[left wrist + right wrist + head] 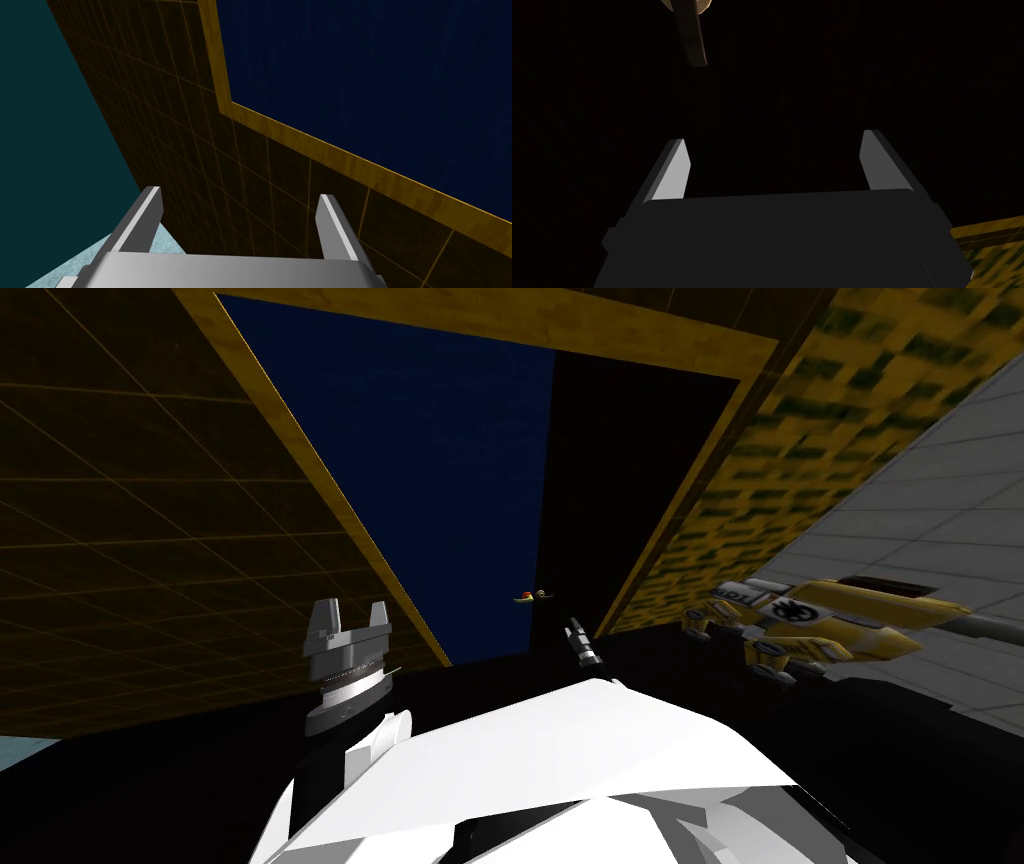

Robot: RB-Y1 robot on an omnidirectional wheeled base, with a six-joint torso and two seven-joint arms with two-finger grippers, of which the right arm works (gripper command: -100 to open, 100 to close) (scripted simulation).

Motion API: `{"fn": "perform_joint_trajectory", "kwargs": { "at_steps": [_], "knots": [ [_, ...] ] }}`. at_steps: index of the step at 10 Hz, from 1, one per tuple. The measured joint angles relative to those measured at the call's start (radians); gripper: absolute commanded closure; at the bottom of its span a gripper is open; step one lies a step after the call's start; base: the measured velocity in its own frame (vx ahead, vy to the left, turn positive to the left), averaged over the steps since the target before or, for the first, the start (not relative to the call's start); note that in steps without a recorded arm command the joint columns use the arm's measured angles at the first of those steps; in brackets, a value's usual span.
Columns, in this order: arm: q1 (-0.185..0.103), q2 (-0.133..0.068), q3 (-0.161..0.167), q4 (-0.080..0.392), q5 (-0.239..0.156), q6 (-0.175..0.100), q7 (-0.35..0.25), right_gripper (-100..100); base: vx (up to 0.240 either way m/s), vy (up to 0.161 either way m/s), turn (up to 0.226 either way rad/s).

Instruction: Pull the door open

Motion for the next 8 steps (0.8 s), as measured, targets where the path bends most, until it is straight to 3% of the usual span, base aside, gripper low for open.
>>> {"fn": "perform_joint_trajectory", "kwargs": {
  "at_steps": [8],
  "knots": [
    [-0.04,-0.027,-0.004,0.151,-0.009,-0.031,-0.022,-100,0.075,-0.011,0.064]
  ]
}}
